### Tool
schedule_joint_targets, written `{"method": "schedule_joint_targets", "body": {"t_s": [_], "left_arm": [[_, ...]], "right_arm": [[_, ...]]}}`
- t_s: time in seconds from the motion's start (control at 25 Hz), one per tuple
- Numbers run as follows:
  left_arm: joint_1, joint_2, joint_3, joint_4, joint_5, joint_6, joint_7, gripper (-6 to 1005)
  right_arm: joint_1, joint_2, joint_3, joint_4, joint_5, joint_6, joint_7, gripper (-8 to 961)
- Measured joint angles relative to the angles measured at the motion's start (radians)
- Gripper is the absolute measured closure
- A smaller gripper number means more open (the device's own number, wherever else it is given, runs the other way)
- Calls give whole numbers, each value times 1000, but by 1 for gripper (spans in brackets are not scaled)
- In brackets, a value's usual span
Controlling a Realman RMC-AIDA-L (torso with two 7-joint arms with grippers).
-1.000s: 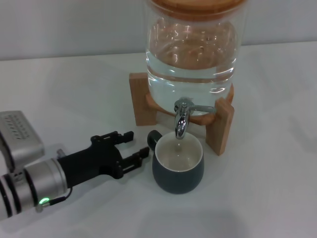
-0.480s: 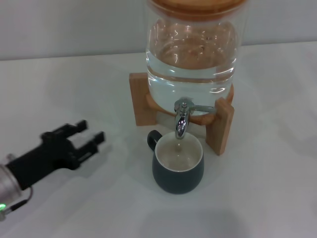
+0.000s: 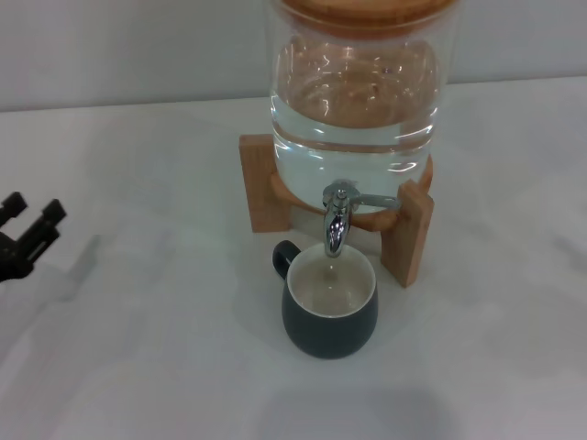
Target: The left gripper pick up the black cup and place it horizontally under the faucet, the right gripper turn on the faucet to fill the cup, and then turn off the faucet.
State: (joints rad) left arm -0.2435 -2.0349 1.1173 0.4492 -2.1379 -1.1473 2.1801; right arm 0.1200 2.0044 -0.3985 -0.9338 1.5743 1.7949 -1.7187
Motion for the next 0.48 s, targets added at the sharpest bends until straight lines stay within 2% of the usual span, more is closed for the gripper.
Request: {"method": "schedule_joint_targets", "body": {"t_s": [0.08,0.12,0.48], "left_arm": [[3,-3,-38,-2,0,6,1,394],[3,-3,-44,-3,0,6,1,394],[14,-11,-91,-3,-3,5,1,394]], "right_arm": [[2,0,-121,-67,0,0,67,128],[2,0,-121,-67,0,0,67,128],[13,2,-349,-140,18,-10,125,128]]}}
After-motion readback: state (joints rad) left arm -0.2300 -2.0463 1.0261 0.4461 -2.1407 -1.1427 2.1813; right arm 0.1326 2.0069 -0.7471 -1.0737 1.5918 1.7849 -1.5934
